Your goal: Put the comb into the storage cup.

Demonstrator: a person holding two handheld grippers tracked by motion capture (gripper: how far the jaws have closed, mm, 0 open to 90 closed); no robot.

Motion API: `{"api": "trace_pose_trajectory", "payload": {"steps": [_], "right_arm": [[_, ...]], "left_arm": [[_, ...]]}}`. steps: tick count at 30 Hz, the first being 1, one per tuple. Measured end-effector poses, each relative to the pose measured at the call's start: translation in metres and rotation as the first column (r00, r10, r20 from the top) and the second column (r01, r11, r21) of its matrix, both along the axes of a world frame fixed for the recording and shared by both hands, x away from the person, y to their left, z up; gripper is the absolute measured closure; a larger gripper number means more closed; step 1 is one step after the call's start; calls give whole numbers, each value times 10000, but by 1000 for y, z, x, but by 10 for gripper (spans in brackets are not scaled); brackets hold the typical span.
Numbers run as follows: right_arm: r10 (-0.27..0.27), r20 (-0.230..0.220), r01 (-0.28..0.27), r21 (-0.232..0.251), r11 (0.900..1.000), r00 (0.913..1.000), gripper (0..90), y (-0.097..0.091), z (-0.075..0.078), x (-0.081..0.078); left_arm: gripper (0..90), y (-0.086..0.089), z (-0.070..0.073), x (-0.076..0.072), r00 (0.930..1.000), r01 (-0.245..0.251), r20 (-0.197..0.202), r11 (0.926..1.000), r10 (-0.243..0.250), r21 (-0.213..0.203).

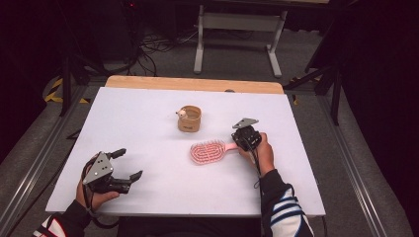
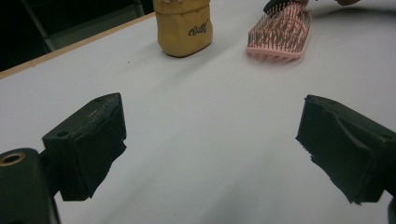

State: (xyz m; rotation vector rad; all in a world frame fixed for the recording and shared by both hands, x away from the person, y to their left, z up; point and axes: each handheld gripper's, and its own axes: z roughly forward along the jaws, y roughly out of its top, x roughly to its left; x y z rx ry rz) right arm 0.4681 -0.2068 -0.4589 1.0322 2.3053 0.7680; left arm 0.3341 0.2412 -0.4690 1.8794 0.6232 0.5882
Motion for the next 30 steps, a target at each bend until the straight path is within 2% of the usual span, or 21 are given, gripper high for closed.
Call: {"api": "trace_pose_trajectory", "payload": {"steps": [4, 8, 12, 17, 23, 30], "right_arm": [[98, -149, -99, -53, 9999, 9998, 900, -4, 1, -6], [126, -475, -120, 127, 9998, 9988, 900, -9, 3, -13], [232, -689, -225, 106, 9997, 9974, 900, -14, 5, -25], [247, -765, -241, 93, 9997, 9968, 900, -17, 5, -35], [518, -897, -511, 97, 9986, 9946, 900, -21, 6, -54], [813, -993, -814, 33, 9967, 9917, 900, -21, 6, -68]], "left_arm": [[88, 0, 0, -1, 10000, 28, 4, 10000, -28, 72], [88, 0, 0, -2, 10000, 80, -8, 9999, -80, 119], [89, 0, 0, -2, 9999, 115, -45, 9998, -114, 184], [91, 0, 0, -2, 9999, 114, -58, 9996, -113, 252], [93, 0, 0, -2, 9999, 108, -98, 9996, -106, 259], [94, 0, 0, -1, 9999, 118, -92, 9995, -115, 297]]}}
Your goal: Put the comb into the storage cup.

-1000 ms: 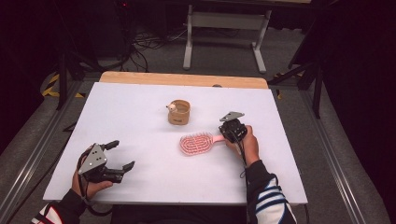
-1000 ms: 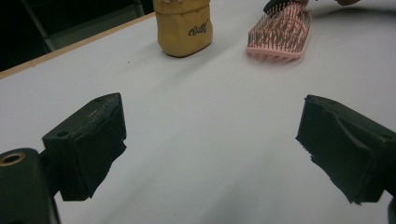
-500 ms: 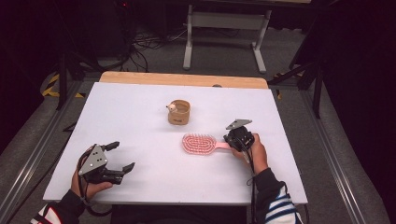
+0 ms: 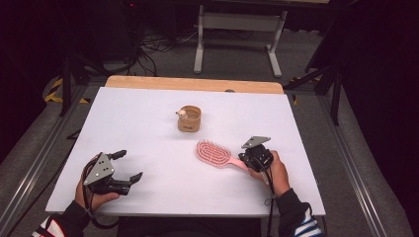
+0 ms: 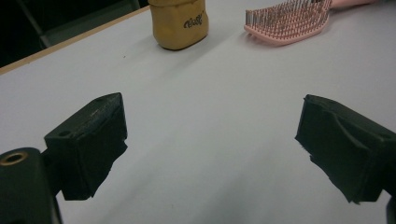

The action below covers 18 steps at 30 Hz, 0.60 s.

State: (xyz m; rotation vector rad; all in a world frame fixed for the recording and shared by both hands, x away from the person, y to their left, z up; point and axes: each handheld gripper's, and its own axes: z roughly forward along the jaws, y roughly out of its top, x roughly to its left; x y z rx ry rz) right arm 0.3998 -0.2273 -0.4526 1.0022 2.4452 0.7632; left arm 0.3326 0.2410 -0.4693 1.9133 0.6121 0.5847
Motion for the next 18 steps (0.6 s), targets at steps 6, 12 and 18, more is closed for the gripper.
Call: {"api": "trace_pose_trajectory", "payload": {"steps": [6, 12, 18], "right_arm": [[181, -187, -180, 64, 9998, 9997, 899, 0, 1, -9], [481, -300, -476, 197, 9987, 9984, 899, 2, 0, -21], [606, -296, -602, 158, 9981, 9977, 868, 3, 0, -24]], "left_arm": [[94, 0, 0, 0, 10000, 11, -6, 10000, -11, 24], [95, 0, 0, 0, 10000, 23, -8, 10000, -23, 28], [95, -1, 0, 0, 10000, 59, -23, 10000, -59, 47]]}}
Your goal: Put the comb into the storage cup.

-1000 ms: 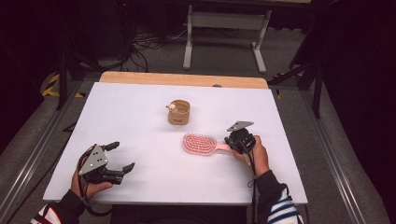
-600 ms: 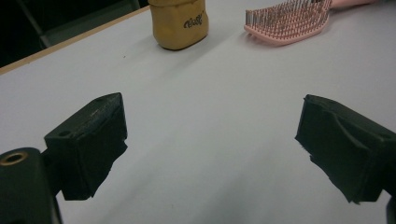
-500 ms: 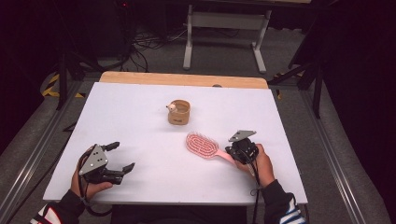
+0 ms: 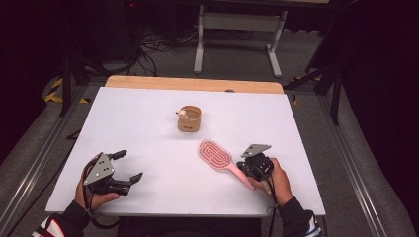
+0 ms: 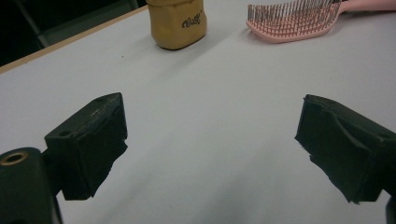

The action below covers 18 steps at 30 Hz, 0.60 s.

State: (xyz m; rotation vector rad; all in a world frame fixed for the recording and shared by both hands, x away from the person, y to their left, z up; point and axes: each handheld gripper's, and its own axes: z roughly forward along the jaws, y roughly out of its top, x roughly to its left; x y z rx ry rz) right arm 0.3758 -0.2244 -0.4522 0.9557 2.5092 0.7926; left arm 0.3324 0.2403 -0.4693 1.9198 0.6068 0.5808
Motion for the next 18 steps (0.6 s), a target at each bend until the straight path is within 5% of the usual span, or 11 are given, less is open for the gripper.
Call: {"api": "trace_pose_trajectory", "payload": {"steps": [12, 13, 15, 16, 17, 18], "right_arm": [[-233, 299, 233, 10, 9997, 9993, 693, -4, 10, 0], [-356, 357, 354, 75, 9993, 9987, 602, -4, 14, 0], [-416, 415, 413, 73, 9991, 9983, 570, -4, 17, 0], [-528, 286, 524, 120, 9986, 9982, 437, -4, 22, 1], [-528, 286, 524, 120, 9986, 9982, 437, -4, 22, 1], [-807, 254, 806, 42, 9967, 9964, 343, -1, 24, 1]], "left_arm": [[95, 0, 0, 1, 10000, -3, -6, 10000, 3, 80], [95, 0, 0, 1, 10000, 2, -2, 10000, -2, 67], [95, 0, 0, 1, 10000, -8, -2, 10000, 8, 75], [94, 0, 0, 1, 10000, -19, -14, 10000, 19, 93], [95, 0, 0, 1, 10000, -19, -14, 10000, 19, 93], [95, 0, 0, 1, 10000, -27, -15, 9999, 28, 99]]}}
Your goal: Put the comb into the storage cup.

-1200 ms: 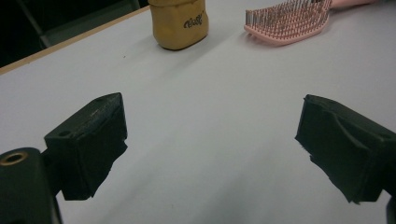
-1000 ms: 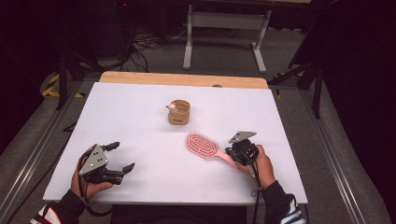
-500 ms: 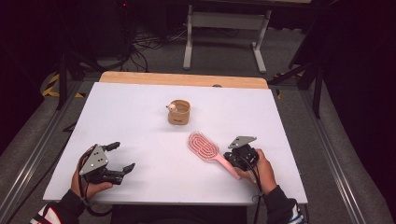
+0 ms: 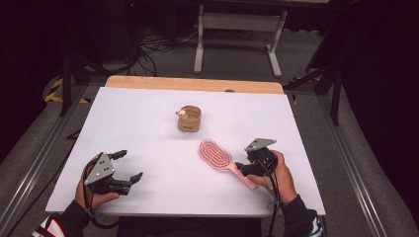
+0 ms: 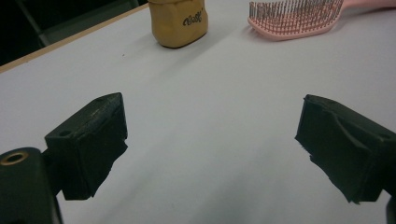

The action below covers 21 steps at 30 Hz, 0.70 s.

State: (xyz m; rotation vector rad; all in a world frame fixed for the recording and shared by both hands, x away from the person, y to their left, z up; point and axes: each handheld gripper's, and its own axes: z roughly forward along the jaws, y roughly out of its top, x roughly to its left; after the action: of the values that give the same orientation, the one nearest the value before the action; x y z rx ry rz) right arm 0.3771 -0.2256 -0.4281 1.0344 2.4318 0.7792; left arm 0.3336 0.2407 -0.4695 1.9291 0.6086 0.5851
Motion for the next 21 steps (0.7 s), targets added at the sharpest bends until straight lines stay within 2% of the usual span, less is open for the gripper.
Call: {"api": "trace_pose_trajectory", "payload": {"steps": [2, 4, 5, 7, 8, 13, 15, 16, 17, 21], "right_arm": [[-246, 5, 246, -280, 9993, 9997, 224, 4, 1, 1], [-305, -36, 303, -445, 9985, 9995, 166, 8, 3, 3], [-305, -36, 303, -445, 9985, 9995, 166, 8, 3, 3], [-204, -588, 169, -599, 9981, 9981, 106, 15, 2, 7], [-204, -588, 169, -599, 9981, 9981, 106, 15, 2, 7], [-30, -1354, -121, -1112, 9937, 9908, 104, 27, -4, 15], [3, -1805, -274, -1474, 9887, 9836, 160, 31, -8, 20], [3, -1805, -274, -1474, 9887, 9836, 160, 31, -8, 20], [6, -2071, -346, -1604, 9864, 9783, 182, 33, -12, 22], [-39, -2219, -325, -1599, 9866, 9751, 185, 34, -14, 26]], "left_arm": [[95, 0, 0, 0, 10000, -8, -21, 10000, 8, 25], [95, 0, -1, 1, 10000, -23, -17, 10000, 23, 41], [94, 0, -1, 1, 10000, -23, -17, 10000, 23, 41], [94, 0, -1, 1, 10000, -31, -17, 10000, 31, 32], [94, 0, -1, 1, 10000, -36, -17, 10000, 36, 35], [95, 1, 0, 1, 10000, -65, 25, 10000, 65, -13], [94, 1, -1, 1, 10000, -38, -6, 10000, 38, 55], [94, 1, -1, 1, 10000, -17, -4, 10000, 17, 74], [94, 1, -1, 1, 10000, -3, -5, 10000, 3, 74], [93, 0, -1, 1, 10000, 22, -28, 10000, -22, 77]]}}
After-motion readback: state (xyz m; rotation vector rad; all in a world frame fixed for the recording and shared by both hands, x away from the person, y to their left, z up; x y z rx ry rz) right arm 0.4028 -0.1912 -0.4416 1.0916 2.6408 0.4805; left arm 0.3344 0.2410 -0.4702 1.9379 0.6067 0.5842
